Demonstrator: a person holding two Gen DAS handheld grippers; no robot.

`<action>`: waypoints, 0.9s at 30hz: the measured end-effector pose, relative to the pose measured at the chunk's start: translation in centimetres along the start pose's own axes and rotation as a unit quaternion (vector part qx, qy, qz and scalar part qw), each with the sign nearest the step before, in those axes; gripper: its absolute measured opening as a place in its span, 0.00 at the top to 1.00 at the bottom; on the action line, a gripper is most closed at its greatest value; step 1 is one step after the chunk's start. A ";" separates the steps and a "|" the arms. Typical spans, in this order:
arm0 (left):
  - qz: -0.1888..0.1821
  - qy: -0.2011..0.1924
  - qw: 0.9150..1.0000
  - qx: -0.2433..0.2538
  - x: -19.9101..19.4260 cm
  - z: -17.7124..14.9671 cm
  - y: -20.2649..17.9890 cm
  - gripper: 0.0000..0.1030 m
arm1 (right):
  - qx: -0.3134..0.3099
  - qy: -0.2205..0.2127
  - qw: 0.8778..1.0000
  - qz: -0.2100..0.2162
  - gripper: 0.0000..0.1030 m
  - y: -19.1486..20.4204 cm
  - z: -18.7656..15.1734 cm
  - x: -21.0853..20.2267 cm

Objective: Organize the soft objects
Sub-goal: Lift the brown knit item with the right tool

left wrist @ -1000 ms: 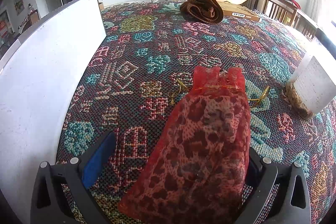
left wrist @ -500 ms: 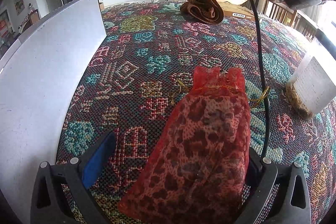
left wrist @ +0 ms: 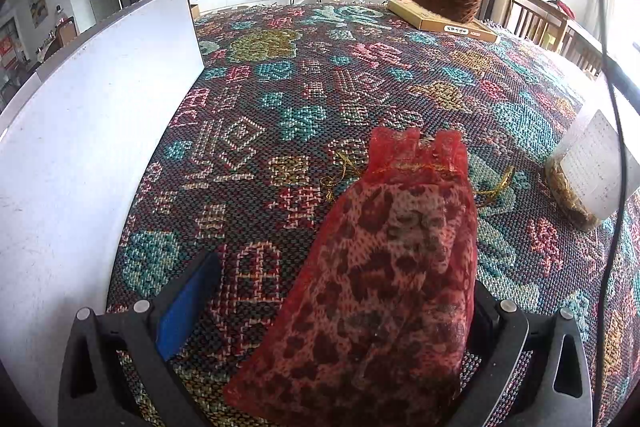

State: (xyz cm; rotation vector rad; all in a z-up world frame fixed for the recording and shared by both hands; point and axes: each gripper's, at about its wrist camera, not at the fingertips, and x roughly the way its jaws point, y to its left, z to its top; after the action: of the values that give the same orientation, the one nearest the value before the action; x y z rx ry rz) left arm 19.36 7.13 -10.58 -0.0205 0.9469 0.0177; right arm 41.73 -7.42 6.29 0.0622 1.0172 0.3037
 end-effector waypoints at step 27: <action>0.001 -0.001 1.000 -0.001 0.0 0.0 0.0 0.00 | 0.126 -0.100 0.985 -0.065 0.33 -18.5 -24.9 -10.7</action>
State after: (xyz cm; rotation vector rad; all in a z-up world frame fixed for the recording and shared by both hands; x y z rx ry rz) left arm 19.37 7.12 -10.56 -0.0221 0.9455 0.0205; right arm 19.54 -30.35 -1.52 0.2489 0.8514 0.0467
